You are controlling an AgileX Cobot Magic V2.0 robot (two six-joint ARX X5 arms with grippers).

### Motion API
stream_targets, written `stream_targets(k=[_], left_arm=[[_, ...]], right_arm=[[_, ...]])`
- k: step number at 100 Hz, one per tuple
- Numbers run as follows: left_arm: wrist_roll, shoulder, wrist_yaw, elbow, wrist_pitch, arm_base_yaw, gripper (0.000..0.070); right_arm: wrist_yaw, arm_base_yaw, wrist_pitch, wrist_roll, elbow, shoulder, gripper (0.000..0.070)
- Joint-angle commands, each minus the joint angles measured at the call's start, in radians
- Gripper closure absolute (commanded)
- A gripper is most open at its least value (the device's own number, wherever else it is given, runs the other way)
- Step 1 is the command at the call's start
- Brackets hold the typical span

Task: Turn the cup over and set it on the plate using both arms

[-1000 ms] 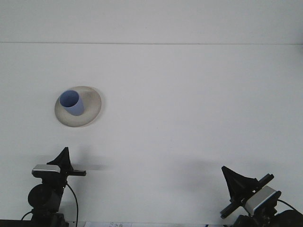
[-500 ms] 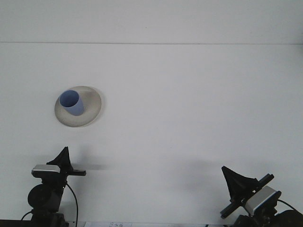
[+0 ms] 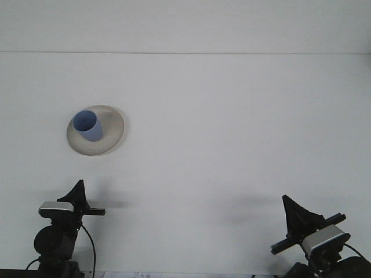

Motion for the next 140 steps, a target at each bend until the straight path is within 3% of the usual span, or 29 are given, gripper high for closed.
stream_targets(k=[1, 9, 24, 32, 52, 140], left_arm=[[-0.001, -0.002, -0.005, -0.019, 0.013, 0.000, 0.0688], [-0.001, -0.002, -0.005, -0.019, 0.013, 0.000, 0.0688], [-0.001, -0.002, -0.005, -0.019, 0.013, 0.000, 0.0688], [-0.001, -0.002, -0.005, -0.019, 0.013, 0.000, 0.0688], [-0.001, -0.002, -0.005, -0.019, 0.013, 0.000, 0.0688], [-0.001, -0.002, -0.005, -0.019, 0.014, 0.000, 0.0688]], right_arm=[[-0.007, -0.110, 0.078, -0.014, -0.044, 0.001, 0.0693], [-0.077, -0.273, 0.194, -0.013, -0.136, 0.001, 0.0693], [-0.341, -0.560, 0.394, 0.038, -0.335, 0.001, 0.0693], [-0.405, -0.655, 0.465, 0.063, -0.428, -0.005, 0.0693], [-0.364, -0.705, 0.514, 0.073, -0.570, -0.048, 0.0693], [-0.360, -0.705, 0.459, 0.047, -0.569, -0.048, 0.0693]])
